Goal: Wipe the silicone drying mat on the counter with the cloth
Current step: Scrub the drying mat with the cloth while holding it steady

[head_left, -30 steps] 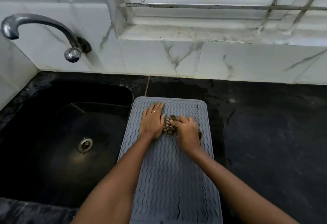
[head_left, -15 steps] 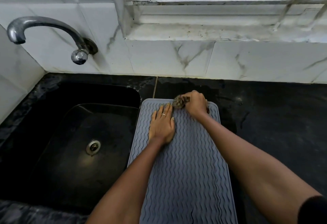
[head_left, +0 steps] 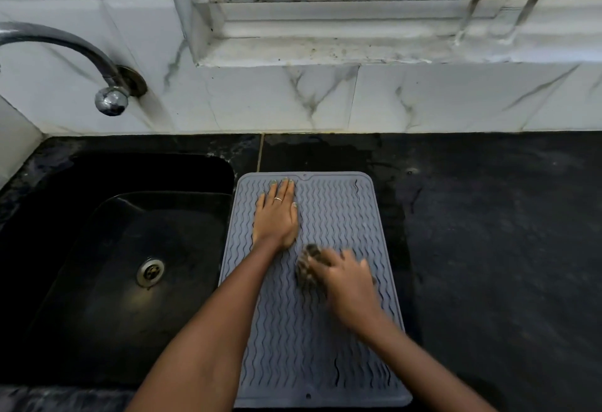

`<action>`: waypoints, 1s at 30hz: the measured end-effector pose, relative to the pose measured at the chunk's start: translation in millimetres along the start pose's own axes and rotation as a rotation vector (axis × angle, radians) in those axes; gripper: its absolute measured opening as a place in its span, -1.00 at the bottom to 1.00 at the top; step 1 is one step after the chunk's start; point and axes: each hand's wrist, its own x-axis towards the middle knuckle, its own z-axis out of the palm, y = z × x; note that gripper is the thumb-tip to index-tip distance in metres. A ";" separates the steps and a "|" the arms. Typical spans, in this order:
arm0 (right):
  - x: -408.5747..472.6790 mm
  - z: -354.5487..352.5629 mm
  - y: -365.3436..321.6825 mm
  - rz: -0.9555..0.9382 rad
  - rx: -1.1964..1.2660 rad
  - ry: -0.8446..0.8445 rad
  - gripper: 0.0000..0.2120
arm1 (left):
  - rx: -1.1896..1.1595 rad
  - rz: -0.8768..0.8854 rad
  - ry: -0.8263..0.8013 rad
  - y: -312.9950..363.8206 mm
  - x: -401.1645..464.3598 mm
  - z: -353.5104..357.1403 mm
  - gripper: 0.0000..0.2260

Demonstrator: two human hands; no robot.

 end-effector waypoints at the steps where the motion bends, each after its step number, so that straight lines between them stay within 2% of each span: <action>1: -7.9 -1.8 -3.5 -0.009 0.007 -0.047 -0.55 | 0.001 -0.004 -0.001 0.5 0.2 -0.5 -0.51; 4: 13.5 -24.6 1.3 0.068 0.190 -0.061 -0.72 | 0.009 -0.006 -0.007 1.1 0.1 -1.4 -0.52; 6: 51.4 -38.6 10.6 0.179 0.315 0.130 -0.72 | 0.008 -0.001 -0.019 1.0 0.7 -1.1 -0.51; 8: 100.5 -41.5 19.3 0.241 0.339 0.301 -0.64 | 0.017 0.000 -0.008 0.5 0.9 0.1 -0.52; 9: 124.6 -41.8 20.9 0.255 0.330 0.294 -0.62 | 0.016 0.000 0.003 0.1 1.3 0.3 -0.52; 12: 170.5 -28.1 22.7 0.246 0.180 0.096 -0.62 | 0.014 -0.005 0.016 0.6 1.9 2.0 -0.52; 14: 171.0 -18.2 24.0 0.238 0.151 0.136 -0.68 | 0.014 -0.008 0.022 -0.7 1.6 4.0 -0.52; 17: 136.2 -7.9 20.5 0.200 0.213 0.280 -0.78 | 0.011 0.001 0.021 -4.4 3.9 5.4 -0.52; 21: 53.4 0.9 4.6 0.156 0.247 0.293 -0.80 | 0.018 0.004 0.012 -4.4 3.8 6.8 -0.51; 24: 14.1 -2.2 -6.2 0.149 0.244 0.165 -0.84 | 0.017 -0.004 0.018 -2.6 2.3 5.3 -0.51; 25: 15.7 -9.2 -4.3 0.187 0.265 0.097 -0.88 | 0.019 -0.005 0.015 -1.8 2.2 4.2 -0.51; 27: 35.8 -24.4 6.8 0.286 0.409 0.036 -0.82 | 0.029 -0.003 -0.022 -1.0 2.0 0.3 -0.51; 29: 69.3 -40.4 20.7 0.363 0.536 0.160 -0.91 | 0.044 0.011 -0.062 -0.2 1.5 -2.3 -0.51; 30: 87.9 -45.8 25.8 0.368 0.524 0.232 -0.95 | 0.050 0.017 -0.069 -0.4 -1.0 -4.3 -0.51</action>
